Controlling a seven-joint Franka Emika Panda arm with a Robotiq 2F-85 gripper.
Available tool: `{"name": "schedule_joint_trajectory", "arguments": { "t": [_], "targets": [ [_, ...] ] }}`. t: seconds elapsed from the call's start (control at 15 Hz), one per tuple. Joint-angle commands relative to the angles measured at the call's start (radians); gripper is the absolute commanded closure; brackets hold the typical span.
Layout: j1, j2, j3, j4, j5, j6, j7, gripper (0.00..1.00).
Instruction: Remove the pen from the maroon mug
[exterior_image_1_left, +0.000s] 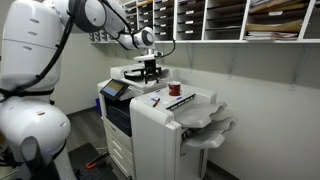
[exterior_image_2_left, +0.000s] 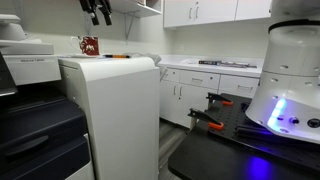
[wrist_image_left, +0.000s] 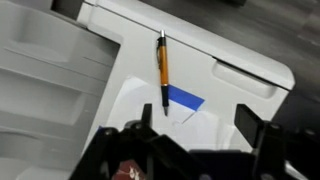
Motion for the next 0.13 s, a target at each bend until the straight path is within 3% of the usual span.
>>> {"name": "schedule_joint_trajectory", "arguments": {
  "t": [0.0,0.07],
  "targets": [
    [-0.016,-0.151,0.015,-0.122,0.061,0.118,0.104,0.00],
    [-0.014,-0.184,0.015,-0.136,0.056,0.153,0.130,0.00]
  ]
}}
